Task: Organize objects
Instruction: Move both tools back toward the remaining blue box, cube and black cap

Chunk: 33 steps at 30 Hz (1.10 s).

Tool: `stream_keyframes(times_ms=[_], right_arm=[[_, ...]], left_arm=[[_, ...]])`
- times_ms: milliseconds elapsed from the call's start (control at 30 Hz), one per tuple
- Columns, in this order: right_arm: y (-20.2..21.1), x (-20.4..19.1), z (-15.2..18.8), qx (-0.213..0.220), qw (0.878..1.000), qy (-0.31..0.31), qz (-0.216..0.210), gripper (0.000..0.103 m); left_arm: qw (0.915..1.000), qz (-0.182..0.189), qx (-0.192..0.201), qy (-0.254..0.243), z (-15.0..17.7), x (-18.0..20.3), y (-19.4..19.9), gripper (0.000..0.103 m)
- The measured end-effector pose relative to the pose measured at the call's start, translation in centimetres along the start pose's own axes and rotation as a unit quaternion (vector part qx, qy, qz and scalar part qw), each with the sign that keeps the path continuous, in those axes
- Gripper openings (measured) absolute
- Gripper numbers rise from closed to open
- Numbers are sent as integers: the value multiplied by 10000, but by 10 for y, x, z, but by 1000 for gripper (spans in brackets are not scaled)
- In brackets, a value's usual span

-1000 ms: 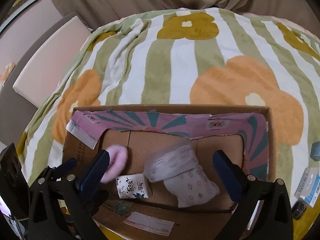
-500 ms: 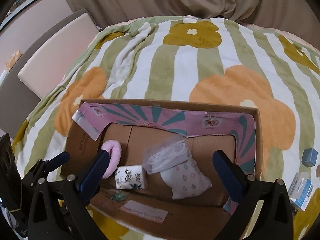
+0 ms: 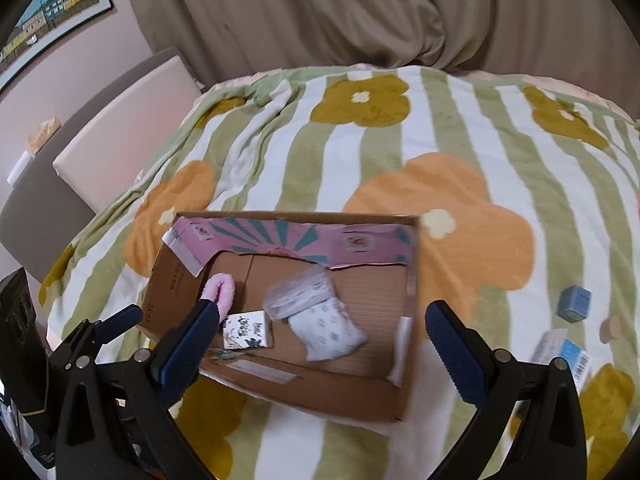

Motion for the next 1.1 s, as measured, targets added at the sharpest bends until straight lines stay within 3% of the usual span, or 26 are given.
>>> stream_keyframes(times_ms=[233, 467, 667, 767, 1100], right_arm=[[43, 35, 6, 89, 9995, 186, 239, 103], [80, 85, 24, 129, 9981, 394, 450, 103], [99, 126, 37, 122, 9966, 524, 626, 103], [104, 145, 43, 40, 9952, 643, 732, 103], [94, 204, 72, -347, 9942, 900, 471, 103]], left_arm=[[9991, 382, 202, -38, 0, 41, 21, 103], [9971, 490, 236, -539, 21, 94, 25, 103], [9935, 799, 166, -791, 38, 138, 18, 103], [9914, 927, 93, -921, 44, 161, 12, 103], [9852, 1252, -319, -1127, 67, 220, -24, 103]])
Point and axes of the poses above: each gripper's, at about its wrist camera, not at the fingertips, and y roughly against the way its jaws point, x to its right, z to its underside, the point moved 5 cm from there along -y, roughly the way its jaws point, and after that the axes turned 7 degrees about -z, right-handed, at the moved point
